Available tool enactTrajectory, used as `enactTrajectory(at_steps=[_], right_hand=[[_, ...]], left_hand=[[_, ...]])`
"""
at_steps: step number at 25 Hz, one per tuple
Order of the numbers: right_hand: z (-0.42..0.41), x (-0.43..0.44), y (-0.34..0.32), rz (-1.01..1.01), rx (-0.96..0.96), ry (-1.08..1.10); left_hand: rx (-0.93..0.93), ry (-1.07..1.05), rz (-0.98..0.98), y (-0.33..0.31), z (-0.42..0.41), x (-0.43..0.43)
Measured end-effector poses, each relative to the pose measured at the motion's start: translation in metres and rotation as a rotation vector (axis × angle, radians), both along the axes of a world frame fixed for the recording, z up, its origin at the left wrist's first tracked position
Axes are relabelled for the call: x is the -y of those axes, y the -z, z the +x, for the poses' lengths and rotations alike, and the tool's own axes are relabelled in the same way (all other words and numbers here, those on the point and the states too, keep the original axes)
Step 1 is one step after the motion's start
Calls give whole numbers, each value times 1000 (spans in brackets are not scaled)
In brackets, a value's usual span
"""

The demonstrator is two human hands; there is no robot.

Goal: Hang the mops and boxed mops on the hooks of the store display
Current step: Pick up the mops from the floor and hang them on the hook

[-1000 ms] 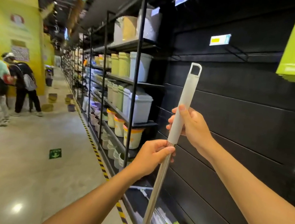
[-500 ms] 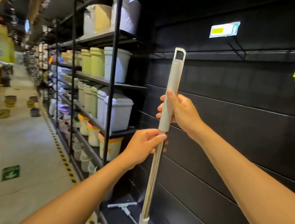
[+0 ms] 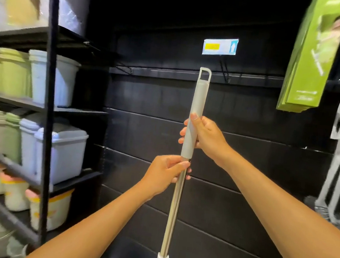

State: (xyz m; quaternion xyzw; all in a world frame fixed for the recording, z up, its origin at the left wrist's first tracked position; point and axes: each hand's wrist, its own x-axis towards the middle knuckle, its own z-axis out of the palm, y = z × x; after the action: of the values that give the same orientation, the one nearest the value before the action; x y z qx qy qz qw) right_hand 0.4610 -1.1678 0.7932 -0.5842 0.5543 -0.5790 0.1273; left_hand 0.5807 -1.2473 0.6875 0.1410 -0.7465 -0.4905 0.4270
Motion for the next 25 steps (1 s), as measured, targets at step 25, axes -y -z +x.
enactTrajectory(at_steps=[25], right_hand=[[-100,93,-81,-86,-107,485]], left_hand=[[-51,454,-78,-86,-145,125]])
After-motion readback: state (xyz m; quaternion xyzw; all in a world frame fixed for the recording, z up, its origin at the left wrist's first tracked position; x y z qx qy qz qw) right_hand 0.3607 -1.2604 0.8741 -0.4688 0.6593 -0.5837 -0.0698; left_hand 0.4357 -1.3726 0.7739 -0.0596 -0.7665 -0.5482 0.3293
